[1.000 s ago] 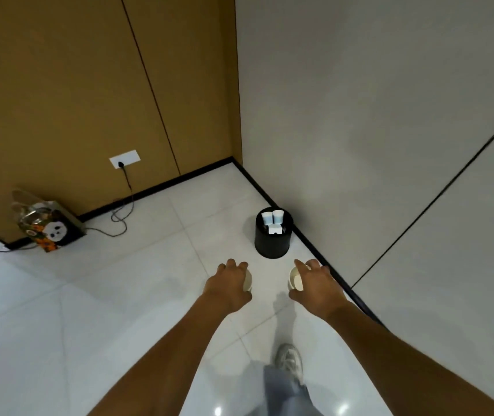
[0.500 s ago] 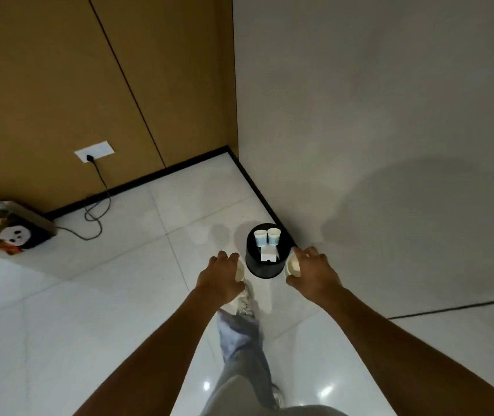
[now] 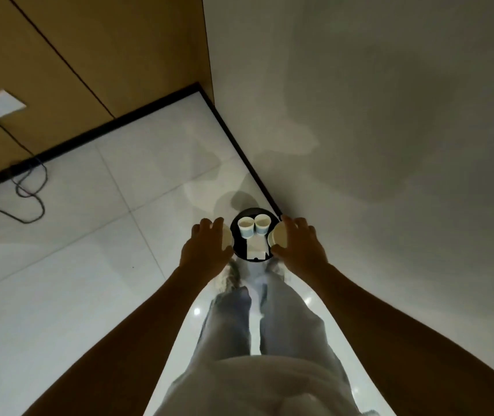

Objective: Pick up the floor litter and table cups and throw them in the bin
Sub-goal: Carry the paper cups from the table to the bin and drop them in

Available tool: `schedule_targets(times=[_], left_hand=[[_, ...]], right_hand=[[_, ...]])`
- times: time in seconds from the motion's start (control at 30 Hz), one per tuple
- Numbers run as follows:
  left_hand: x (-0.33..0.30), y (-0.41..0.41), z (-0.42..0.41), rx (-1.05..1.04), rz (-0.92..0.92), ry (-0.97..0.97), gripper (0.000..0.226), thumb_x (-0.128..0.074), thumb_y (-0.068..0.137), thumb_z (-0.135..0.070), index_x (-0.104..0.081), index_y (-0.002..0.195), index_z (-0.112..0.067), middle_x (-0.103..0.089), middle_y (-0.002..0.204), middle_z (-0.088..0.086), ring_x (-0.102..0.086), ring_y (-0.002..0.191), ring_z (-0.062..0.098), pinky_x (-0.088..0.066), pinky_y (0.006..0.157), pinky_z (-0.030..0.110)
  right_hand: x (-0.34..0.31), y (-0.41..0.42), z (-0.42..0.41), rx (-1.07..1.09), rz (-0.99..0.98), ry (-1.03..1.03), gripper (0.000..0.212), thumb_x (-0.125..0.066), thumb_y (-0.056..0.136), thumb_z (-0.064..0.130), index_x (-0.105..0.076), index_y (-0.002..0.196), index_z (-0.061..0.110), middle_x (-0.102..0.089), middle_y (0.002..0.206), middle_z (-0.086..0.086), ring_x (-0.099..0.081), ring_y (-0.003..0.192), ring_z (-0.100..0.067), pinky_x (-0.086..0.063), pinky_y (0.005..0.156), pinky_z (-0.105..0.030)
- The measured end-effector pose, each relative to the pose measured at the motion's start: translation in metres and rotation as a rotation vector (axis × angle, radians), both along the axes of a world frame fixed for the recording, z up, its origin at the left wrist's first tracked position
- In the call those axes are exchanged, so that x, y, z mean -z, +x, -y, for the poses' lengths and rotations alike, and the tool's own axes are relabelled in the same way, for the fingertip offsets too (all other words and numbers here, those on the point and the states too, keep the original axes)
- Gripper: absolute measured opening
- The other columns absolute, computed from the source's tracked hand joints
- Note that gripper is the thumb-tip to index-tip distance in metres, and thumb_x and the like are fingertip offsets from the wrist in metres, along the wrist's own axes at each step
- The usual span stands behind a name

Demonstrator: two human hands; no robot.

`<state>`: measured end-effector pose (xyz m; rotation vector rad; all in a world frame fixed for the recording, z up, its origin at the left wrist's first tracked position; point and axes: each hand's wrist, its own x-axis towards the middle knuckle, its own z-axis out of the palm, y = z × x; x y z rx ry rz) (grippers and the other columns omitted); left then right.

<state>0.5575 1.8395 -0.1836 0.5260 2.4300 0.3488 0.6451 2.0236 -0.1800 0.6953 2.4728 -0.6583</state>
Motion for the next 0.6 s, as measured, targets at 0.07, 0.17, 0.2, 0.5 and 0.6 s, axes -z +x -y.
schedule_targets(times=[0.07,0.17,0.2,0.5,0.6], left_hand=[[0.030,-0.016,-0.014,-0.013,0.027,-0.011,0.069,-0.061,0.089,-0.041,-0.029,0.143,-0.014,-0.039,0.138,0.012,-0.043,0.123,0.027,-0.048,0.092,0.036],[0.077,-0.036,-0.031,-0.057,0.062,-0.005,0.069,-0.062,0.088,-0.038,-0.029,0.143,-0.013,-0.039,0.137,0.014,-0.042,0.122,0.029,-0.047,0.092,0.039],[0.094,-0.041,-0.037,-0.073,0.076,0.001,0.068,-0.062,0.088,-0.037,-0.029,0.143,-0.013,-0.040,0.137,0.014,-0.042,0.122,0.030,-0.047,0.092,0.039],[0.251,-0.067,-0.083,-0.111,0.084,0.035,0.069,-0.063,0.089,-0.032,-0.028,0.146,-0.016,-0.034,0.145,0.009,-0.035,0.130,0.029,-0.047,0.095,0.044],[0.295,-0.077,-0.096,-0.103,0.089,0.028,0.070,-0.062,0.089,-0.033,-0.027,0.147,-0.016,-0.033,0.145,0.010,-0.034,0.131,0.029,-0.046,0.095,0.043]], right_hand=[[0.028,-0.019,-0.012,-0.002,0.016,-0.010,0.072,-0.064,0.088,0.037,-0.027,0.146,0.016,-0.035,0.143,-0.012,-0.039,0.127,-0.031,-0.045,0.094,-0.036],[0.072,-0.044,-0.027,-0.019,0.049,-0.028,0.072,-0.064,0.089,0.038,-0.027,0.146,0.014,-0.034,0.144,-0.014,-0.039,0.126,-0.032,-0.044,0.094,-0.037],[0.089,-0.050,-0.033,-0.027,0.056,-0.031,0.072,-0.064,0.089,0.038,-0.027,0.146,0.014,-0.034,0.144,-0.014,-0.040,0.126,-0.032,-0.044,0.094,-0.037],[0.250,-0.096,-0.072,-0.101,0.132,-0.053,0.070,-0.064,0.089,0.038,-0.027,0.146,0.017,-0.033,0.144,-0.014,-0.041,0.127,-0.032,-0.048,0.097,-0.042],[0.296,-0.105,-0.081,-0.150,0.141,-0.053,0.072,-0.064,0.088,0.038,-0.027,0.146,0.018,-0.033,0.144,-0.014,-0.041,0.128,-0.032,-0.049,0.096,-0.041]])
